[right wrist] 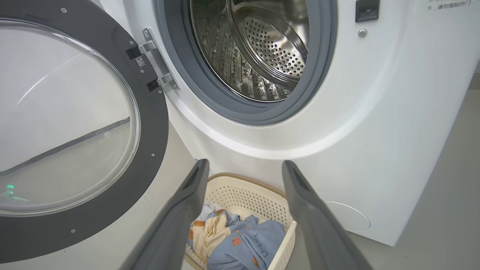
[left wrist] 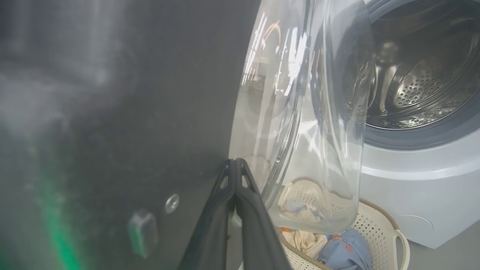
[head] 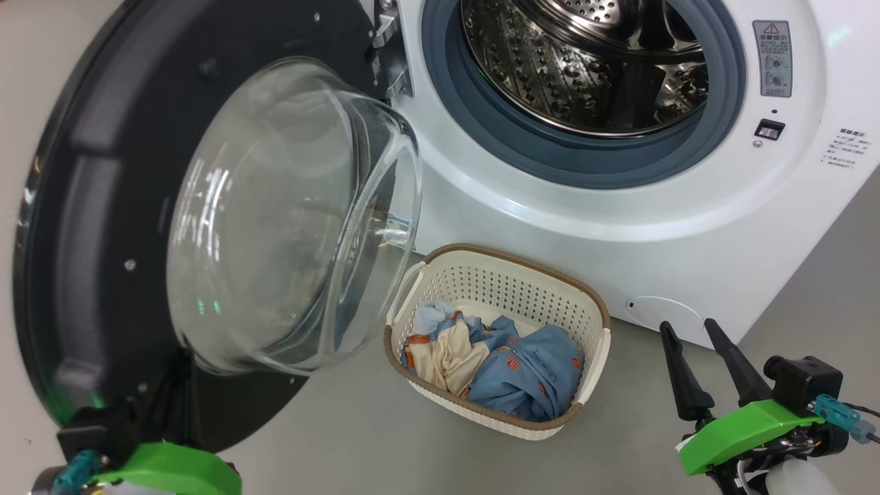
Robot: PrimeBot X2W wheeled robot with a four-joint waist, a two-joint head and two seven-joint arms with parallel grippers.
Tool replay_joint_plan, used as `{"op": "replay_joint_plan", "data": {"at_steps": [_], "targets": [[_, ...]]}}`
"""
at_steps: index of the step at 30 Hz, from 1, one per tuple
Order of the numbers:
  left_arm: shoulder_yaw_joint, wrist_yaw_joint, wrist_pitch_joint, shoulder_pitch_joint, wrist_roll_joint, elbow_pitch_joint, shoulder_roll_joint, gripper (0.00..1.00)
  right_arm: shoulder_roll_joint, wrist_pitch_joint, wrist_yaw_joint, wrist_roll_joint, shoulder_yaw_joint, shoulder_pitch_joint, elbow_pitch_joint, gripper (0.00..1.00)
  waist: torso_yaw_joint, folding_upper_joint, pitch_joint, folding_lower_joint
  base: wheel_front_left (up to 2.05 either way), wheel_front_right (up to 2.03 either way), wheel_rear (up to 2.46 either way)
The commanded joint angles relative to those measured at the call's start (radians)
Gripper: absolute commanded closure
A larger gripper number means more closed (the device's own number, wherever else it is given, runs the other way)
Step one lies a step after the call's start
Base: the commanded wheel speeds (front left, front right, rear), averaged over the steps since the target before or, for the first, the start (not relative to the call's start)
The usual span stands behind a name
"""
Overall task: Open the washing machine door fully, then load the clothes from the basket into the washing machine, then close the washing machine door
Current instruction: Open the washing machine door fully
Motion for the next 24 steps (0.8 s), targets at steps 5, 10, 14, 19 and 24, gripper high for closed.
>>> {"op": "replay_joint_plan", "data": {"at_steps": [5,10,14,19,24], "targets": [[0.096,-0.002,-0.025,-0.084,-0.027,0.054,0.043,1.00,-0.012,-0.012,0.002,0.009,0.012,0.000,-0.033,0.00,0.001,0.0000,0.007,0.0000,0.00,0.00,0.00],[0.133,0.006,-0.037,-0.099,-0.042,0.082,0.029,1.00,-0.015,-0.012,0.002,0.005,0.008,0.002,-0.040,0.00,0.003,0.0000,0.017,0.0000,0.00,0.00,0.00],[0.169,0.003,-0.043,-0.117,-0.050,0.112,0.028,1.00,-0.018,-0.012,0.002,0.003,0.008,0.001,-0.042,0.00,0.003,0.0000,0.024,0.0000,0.00,0.00,0.00],[0.224,0.000,-0.048,-0.150,-0.059,0.147,0.030,1.00,-0.027,-0.012,0.002,0.002,0.003,0.001,-0.045,0.00,0.004,0.0000,0.031,0.0000,0.00,0.00,0.00],[0.256,-0.010,-0.049,-0.172,-0.055,0.175,0.034,1.00,-0.035,-0.012,0.002,-0.004,0.003,0.003,-0.045,0.00,-0.008,0.0000,0.047,0.0000,0.00,0.00,0.00]]}}
